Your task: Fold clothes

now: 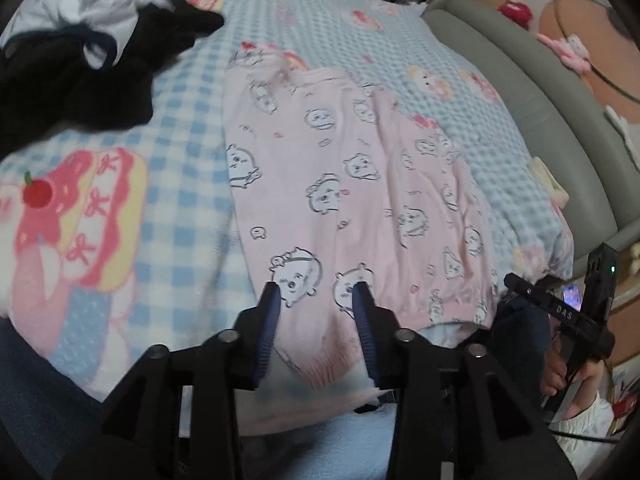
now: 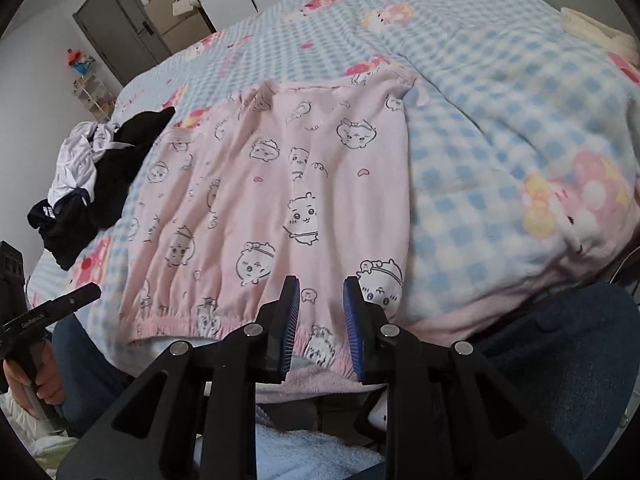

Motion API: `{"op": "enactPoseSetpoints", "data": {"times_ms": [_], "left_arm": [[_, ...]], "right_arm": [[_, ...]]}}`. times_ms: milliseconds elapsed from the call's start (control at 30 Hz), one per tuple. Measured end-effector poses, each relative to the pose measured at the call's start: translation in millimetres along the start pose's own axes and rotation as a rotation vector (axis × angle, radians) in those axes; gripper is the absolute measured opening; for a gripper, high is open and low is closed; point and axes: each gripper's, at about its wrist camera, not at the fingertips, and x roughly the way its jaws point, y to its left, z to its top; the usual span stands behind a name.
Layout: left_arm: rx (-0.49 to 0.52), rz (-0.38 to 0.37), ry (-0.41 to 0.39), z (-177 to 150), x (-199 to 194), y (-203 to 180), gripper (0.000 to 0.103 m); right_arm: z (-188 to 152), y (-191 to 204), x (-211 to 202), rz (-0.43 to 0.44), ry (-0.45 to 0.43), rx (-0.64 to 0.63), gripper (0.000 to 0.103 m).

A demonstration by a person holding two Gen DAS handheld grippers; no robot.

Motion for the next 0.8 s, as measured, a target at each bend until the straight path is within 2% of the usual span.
{"op": "enactPoseSetpoints", "data": {"times_ms": [133, 233, 300, 333, 367, 400, 433, 500, 567, 700, 767, 800], "left_arm": [[-0.077, -0.009, 0.021, 13, 21, 21, 0.04], [-0.135, -0.016, 0.037, 22, 36, 36, 0.052], [-0.186, -0.034, 0.057, 24, 48, 43, 0.055], [-0.211, -0.042, 0.067, 26, 54, 46, 0.053], [-0.236, -0.051, 0.077, 27, 59, 49, 0.045], [-0.209, -0.037, 0.07, 27, 60, 46, 0.019], [-0.182, -0.024, 0.062, 28, 60, 42, 0.008], [-0.143, 0.03, 0.019, 29, 53, 33, 0.004], [-0.131, 0.046, -0.031, 30, 38, 29, 0.003], [-0.124, 0.159, -0.107, 27, 11, 34, 0.003], [-0.14, 0.18, -0.094, 24, 10, 45, 0.003], [-0.139, 0.142, -0.063, 23, 15, 47, 0.003]], "right_arm": [[7, 13, 11, 0.012, 0.014, -0.059, 0.022], [12, 32, 25, 0.038, 0.026, -0.108, 0.022], [14, 35, 33, 0.036, 0.043, -0.104, 0.022], [14, 35, 36, 0.034, 0.053, -0.101, 0.022], [14, 34, 40, 0.033, 0.063, -0.098, 0.022], [13, 34, 44, 0.029, 0.071, -0.1, 0.022], [11, 35, 46, 0.026, 0.077, -0.102, 0.022], [7, 31, 46, 0.029, 0.085, -0.102, 0.022], [6, 32, 49, 0.027, 0.086, -0.099, 0.022], [7, 30, 57, 0.012, 0.095, -0.09, 0.022], [5, 26, 60, -0.004, 0.108, -0.081, 0.022], [4, 25, 62, -0.012, 0.113, -0.077, 0.022]]}}
